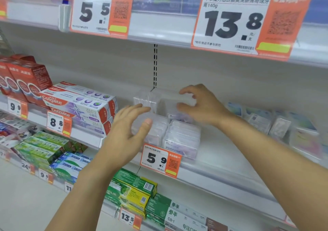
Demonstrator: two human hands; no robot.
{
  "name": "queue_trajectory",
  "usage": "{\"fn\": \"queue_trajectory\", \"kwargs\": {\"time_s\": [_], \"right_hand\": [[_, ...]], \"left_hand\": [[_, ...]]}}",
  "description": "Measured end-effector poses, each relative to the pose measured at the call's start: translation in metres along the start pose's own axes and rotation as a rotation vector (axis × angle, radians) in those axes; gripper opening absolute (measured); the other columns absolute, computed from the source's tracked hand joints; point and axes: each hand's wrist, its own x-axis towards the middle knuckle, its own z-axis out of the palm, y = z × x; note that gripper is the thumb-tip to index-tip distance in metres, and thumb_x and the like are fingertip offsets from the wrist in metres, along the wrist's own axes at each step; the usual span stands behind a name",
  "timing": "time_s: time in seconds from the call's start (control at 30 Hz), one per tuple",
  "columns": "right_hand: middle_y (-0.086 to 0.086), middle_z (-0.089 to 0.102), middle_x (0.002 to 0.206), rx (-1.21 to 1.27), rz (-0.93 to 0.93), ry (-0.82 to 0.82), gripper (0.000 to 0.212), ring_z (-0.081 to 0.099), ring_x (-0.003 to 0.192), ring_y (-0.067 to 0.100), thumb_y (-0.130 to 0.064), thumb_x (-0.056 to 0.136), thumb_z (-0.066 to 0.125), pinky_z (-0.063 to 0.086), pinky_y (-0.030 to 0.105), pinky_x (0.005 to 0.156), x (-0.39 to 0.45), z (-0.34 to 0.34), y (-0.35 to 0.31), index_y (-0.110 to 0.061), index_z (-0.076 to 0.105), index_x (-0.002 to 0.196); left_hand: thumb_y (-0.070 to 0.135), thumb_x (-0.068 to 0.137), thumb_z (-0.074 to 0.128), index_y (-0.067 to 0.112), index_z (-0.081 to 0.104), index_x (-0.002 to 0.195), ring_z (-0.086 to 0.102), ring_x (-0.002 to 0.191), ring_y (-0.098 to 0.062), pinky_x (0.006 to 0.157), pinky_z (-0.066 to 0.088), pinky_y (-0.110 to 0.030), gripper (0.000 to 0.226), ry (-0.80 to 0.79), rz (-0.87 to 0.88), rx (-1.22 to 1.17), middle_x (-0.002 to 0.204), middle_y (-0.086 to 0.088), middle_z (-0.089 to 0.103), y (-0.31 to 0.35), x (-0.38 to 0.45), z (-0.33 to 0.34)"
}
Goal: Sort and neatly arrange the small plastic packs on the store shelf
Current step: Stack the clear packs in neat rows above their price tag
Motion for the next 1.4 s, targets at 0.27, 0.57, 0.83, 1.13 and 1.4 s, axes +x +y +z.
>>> {"fn": "queue_trajectory", "kwargs": {"time_s": [0.27,0.57,0.83,1.13,1.4], "right_hand": [[-0.004,0.044,0.151,-0.08,0.056,-0.389,0.058,0.041,0.139,0.012,-0.047,0.085,0.072,0.03,0.021,0.11,0.037,0.0,0.023,-0.035,0.053,0.138],[-0.001,0.033,0.151,-0.048,0.148,-0.274,0.057,0.028,0.143,0.026,-0.077,0.087,0.029,0.026,0.042,0.119,0.008,-0.001,0.063,-0.056,0.039,0.139],[0.01,0.067,0.105,0.645,0.11,-0.043,0.021,0.072,0.081,0.025,-0.043,0.091,0.064,0.061,0.043,0.08,0.016,-0.014,-0.026,-0.025,0.062,0.101],[0.002,0.066,0.112,0.616,0.279,-0.091,0.055,0.07,0.096,0.02,-0.048,0.072,0.082,0.063,0.048,0.071,0.039,-0.005,-0.037,-0.019,0.06,0.114],[-0.007,0.065,0.116,0.639,0.089,-0.053,0.054,0.069,0.105,0.02,-0.015,0.068,0.088,0.062,0.042,0.079,0.052,0.001,-0.021,-0.024,0.066,0.116]], "left_hand": [[0.031,0.09,0.059,0.02,0.064,0.112,0.059,0.102,-0.021,0.079,0.037,-0.024,0.026,0.157,-0.174,0.167,0.115,-0.007,0.06,0.006,0.077,-0.008],[0.056,0.069,0.076,0.014,0.031,0.143,0.05,0.125,-0.026,0.088,0.037,-0.025,0.097,-0.159,-0.475,0.206,0.139,-0.008,0.047,0.002,0.124,0.015],[0.033,0.059,0.091,0.016,0.037,0.145,0.046,0.123,-0.006,0.089,0.029,-0.001,0.103,0.303,-0.048,-0.064,0.14,0.0,0.051,0.019,0.091,0.018],[0.011,0.084,0.073,0.016,0.071,0.111,0.066,0.101,-0.002,0.092,0.051,-0.018,0.027,0.149,0.072,-0.33,0.116,0.004,0.068,0.024,0.069,0.006],[0.026,0.088,0.069,0.039,0.043,0.139,0.058,0.113,-0.01,0.094,0.049,-0.026,0.059,0.058,-0.087,-0.314,0.129,0.005,0.054,-0.013,0.077,0.006]]}}
